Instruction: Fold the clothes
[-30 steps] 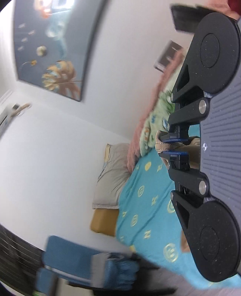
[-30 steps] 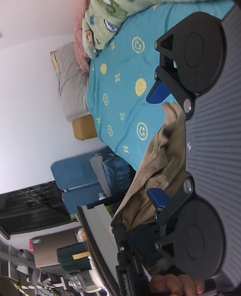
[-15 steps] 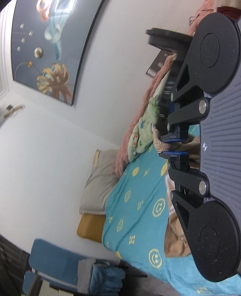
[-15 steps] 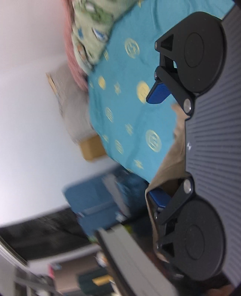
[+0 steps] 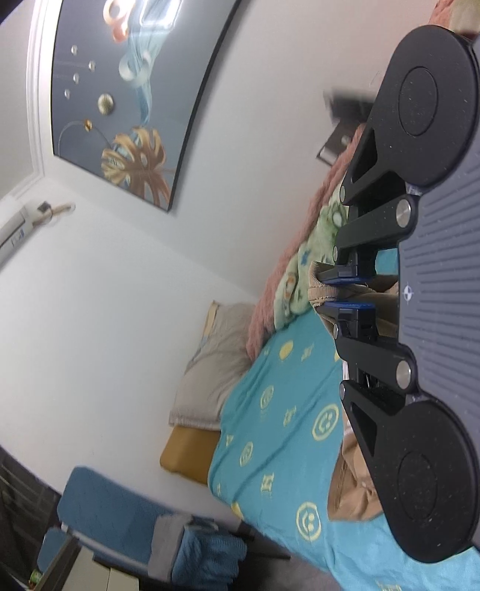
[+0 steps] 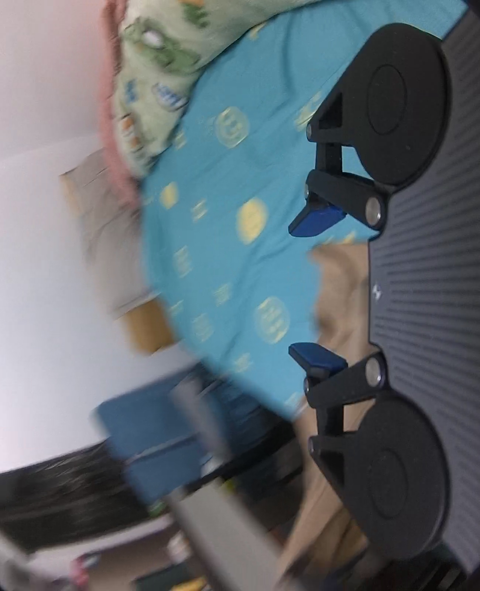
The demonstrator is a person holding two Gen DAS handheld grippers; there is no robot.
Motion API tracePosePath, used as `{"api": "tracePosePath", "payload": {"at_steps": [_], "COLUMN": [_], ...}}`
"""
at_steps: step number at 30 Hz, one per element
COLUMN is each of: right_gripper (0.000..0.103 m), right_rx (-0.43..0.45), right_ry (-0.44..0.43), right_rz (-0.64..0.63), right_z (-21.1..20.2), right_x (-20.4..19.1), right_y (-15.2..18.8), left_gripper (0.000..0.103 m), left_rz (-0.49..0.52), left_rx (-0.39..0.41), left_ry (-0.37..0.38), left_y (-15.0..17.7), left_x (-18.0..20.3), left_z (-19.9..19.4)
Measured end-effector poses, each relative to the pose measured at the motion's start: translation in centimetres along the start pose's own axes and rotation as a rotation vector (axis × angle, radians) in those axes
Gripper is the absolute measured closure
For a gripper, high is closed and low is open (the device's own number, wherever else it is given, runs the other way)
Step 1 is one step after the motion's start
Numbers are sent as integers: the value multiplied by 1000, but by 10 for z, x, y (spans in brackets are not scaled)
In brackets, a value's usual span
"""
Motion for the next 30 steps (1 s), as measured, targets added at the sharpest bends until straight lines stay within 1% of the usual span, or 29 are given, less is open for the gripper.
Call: {"api": "tracePosePath", "payload": {"at_steps": [2,3,5,7,10,14,16,17,19,22,25,26,27,28,30], "right_gripper": [35,32,29,29,30,30,30,27,27,28,29,30,41,48,89], "right_rx": [8,1,-44,-86,-115,-163,-193,-212,-219,-137,17,62,75,81,15], "right_ry": [-105,-153,-208,-256,-208,-100,-28,13,26,18,-58,-85,-117,-145,-142], "right_rz": [2,-5,-55,-103,-148,-31,40,85,180,232,170,147,115,86,62], "right_z": [-12,-17,-19,-21,-14,5,12,16,16,7,-6,-9,-5,0,19], "right_x": [-11,-16,-30,-44,-52,-29,-12,-1,15,20,8,4,0,-4,-6], "right_y": [1,3,11,20,28,30,33,34,36,30,18,14,12,10,12], "left_gripper": [93,93,93,93,93,93,93,93,93,93,93,93,93,93,93], "left_rz": [5,8,15,24,41,50,42,29,20,21,15,9,3,-4,-18], "left_rx": [-6,-8,-16,-24,-34,-32,11,23,24,8,3,3,2,2,3], "left_ry": [-20,-28,-39,-47,-48,-21,4,16,24,28,42,46,48,49,45], "left_y": [1,1,2,4,6,10,11,11,11,12,13,12,12,12,11], "left_x": [0,1,2,4,8,14,16,16,17,17,16,15,14,13,10], "left_z": [0,1,2,3,4,0,-7,-10,-10,-8,-10,-10,-11,-11,-11]}}
Point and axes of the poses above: each gripper's, at about its wrist camera, not at the fingertips, and z roughly the way its jaws point, x to its right, y to its underside, the point moved 1 cm from there along z, roughly the way its jaws point, and after that the axes turned 12 degrees about -y, right-handed, at the moved point
